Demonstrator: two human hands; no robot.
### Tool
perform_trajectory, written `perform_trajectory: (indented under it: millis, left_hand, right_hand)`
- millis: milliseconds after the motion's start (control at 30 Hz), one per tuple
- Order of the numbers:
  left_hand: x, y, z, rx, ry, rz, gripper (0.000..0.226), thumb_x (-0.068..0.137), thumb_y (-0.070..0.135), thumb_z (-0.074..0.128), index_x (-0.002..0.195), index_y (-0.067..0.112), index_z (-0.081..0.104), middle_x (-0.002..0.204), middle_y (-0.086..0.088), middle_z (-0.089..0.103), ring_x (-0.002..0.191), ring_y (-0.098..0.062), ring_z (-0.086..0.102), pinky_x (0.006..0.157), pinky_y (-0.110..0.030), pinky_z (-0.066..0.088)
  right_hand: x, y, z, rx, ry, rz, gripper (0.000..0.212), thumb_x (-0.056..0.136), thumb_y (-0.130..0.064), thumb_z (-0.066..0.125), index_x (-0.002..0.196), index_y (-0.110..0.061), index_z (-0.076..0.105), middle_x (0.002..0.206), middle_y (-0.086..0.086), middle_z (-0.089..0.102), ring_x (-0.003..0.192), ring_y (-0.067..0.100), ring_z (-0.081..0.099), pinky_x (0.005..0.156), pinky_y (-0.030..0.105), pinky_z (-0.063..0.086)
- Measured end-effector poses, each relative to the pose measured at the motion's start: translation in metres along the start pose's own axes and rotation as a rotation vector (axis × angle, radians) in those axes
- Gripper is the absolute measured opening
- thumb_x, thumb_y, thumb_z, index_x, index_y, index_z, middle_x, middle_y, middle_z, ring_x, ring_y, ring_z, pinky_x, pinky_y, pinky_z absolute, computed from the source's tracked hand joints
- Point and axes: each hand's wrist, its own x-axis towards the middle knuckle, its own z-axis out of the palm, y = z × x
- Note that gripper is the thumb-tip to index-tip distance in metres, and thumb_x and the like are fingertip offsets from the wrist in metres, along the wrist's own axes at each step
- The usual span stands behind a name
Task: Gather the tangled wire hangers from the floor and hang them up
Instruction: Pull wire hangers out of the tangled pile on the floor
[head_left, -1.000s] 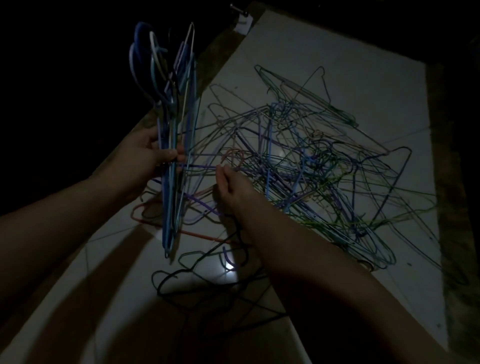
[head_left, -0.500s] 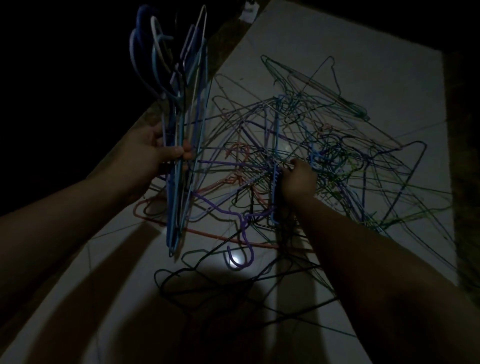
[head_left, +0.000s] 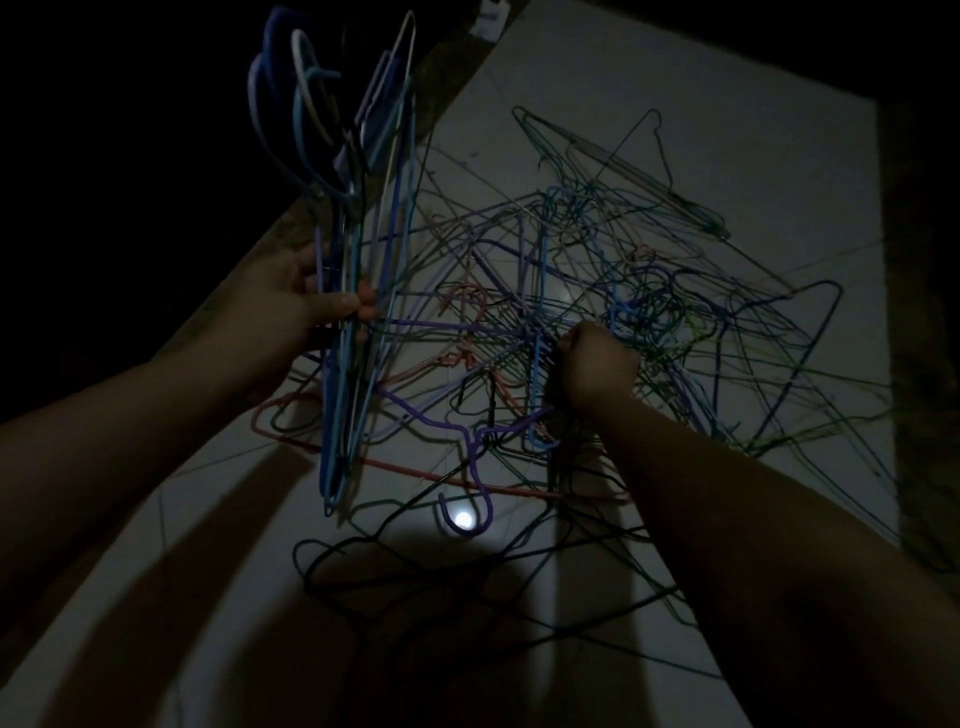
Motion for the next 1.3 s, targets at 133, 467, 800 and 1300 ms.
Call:
perform_trajectory:
  millis: [133, 467, 800, 1300]
  left_hand:
    - [0.0, 0.0, -0.002, -0.001, 0.018, 0.012, 0.038, 0.091, -0.01, 0.043, 0.109, 0.022, 0.053, 0.084, 0.0, 0.061, 0.072, -0.008, 0.063, 0.06, -0.02, 0.057]
    - [0.0, 0.0, -0.007, -0.019, 0.03, 0.008, 0.035, 0.092, -0.008, 0.044, 0.113, 0.018, 0.052, 0.085, 0.001, 0.063, 0.065, -0.002, 0.066, 0.054, -0.013, 0.052]
    - [-0.007, 0.008, -0.015, 0.0, 0.067, 0.068, 0.032, 0.091, -0.008, 0.045, 0.086, 0.022, 0.056, 0.081, 0.001, 0.061, 0.06, 0.002, 0.064, 0.052, -0.012, 0.051]
    - [-0.043, 0.027, -0.039, 0.084, 0.128, 0.113, 0.028, 0.09, -0.011, 0.047, 0.088, 0.016, 0.057, 0.078, -0.001, 0.06, 0.056, 0.001, 0.063, 0.053, -0.018, 0.054]
  right_hand:
    - [0.001, 0.001, 0.003, 0.003, 0.021, -0.105, 0.01, 0.094, -0.019, 0.053, 0.097, -0.01, 0.053, 0.098, 0.014, 0.062, 0.086, 0.032, 0.059, 0.069, 0.035, 0.043]
    - [0.002, -0.021, -0.009, 0.02, -0.157, -0.175, 0.007, 0.098, -0.017, 0.044, 0.096, -0.01, 0.048, 0.079, 0.007, 0.048, 0.074, 0.027, 0.049, 0.063, 0.031, 0.036]
    - [-0.011, -0.053, -0.037, 0.344, -0.009, -0.174, 0.023, 0.099, -0.021, 0.044, 0.094, -0.003, 0.058, 0.085, 0.015, 0.059, 0.078, 0.03, 0.055, 0.063, 0.029, 0.035]
    - [-0.05, -0.016, -0.073, 0.341, 0.186, -0.229, 0.025, 0.098, -0.021, 0.05, 0.102, -0.007, 0.07, 0.103, 0.014, 0.068, 0.086, 0.029, 0.061, 0.074, 0.033, 0.048]
